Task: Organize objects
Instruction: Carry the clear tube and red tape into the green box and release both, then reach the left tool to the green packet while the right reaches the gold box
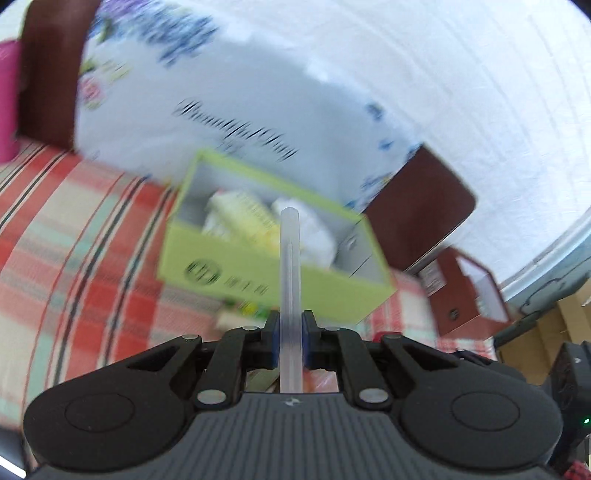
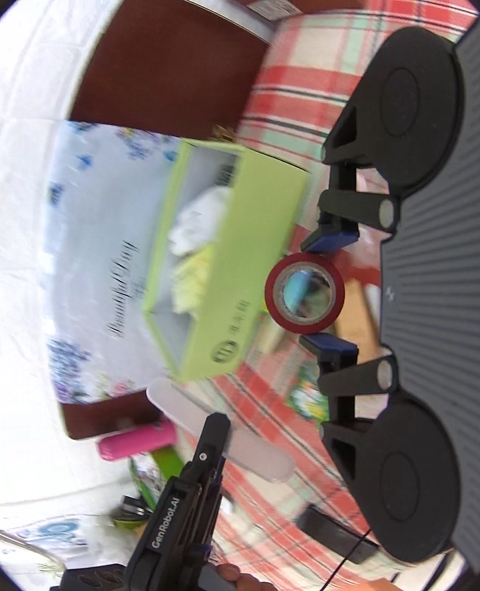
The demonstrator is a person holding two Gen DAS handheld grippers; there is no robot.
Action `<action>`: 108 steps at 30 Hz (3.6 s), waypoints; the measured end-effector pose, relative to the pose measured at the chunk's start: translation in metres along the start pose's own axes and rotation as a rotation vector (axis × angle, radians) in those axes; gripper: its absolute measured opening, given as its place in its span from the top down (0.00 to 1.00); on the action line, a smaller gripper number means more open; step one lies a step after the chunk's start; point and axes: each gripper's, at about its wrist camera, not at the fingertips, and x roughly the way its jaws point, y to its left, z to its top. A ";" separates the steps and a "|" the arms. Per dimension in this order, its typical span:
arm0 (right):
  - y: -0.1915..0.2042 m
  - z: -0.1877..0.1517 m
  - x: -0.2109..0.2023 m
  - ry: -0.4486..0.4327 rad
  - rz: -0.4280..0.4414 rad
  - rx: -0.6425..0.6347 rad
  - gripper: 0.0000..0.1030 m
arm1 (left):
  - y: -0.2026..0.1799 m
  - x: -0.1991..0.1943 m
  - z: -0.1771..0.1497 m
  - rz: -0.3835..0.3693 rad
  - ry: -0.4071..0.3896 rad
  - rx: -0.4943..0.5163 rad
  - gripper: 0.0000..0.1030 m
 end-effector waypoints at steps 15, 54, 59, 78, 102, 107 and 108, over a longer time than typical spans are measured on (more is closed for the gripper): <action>-0.042 0.067 0.018 -0.133 -0.106 -0.002 0.55 | -0.050 0.063 0.069 -0.092 -0.059 0.047 0.90; -0.037 0.043 0.006 -0.115 -0.168 0.003 0.00 | -0.010 0.018 0.030 0.074 -0.073 0.018 0.23; -0.022 0.028 -0.008 -0.105 -0.142 0.009 0.00 | 0.009 0.002 0.000 0.130 -0.028 -0.031 0.23; 0.048 -0.052 0.014 0.122 -0.018 -0.047 0.06 | 0.055 -0.011 -0.074 0.255 0.146 -0.113 0.23; 0.053 -0.034 0.084 0.218 -0.046 -0.043 0.30 | 0.091 0.036 -0.078 0.363 0.236 -0.197 0.23; 0.033 -0.056 0.076 0.274 -0.073 0.007 0.30 | 0.097 0.060 -0.070 0.399 0.248 -0.186 0.23; 0.027 -0.060 0.073 0.271 -0.069 0.032 0.30 | 0.096 0.065 -0.068 0.396 0.253 -0.169 0.23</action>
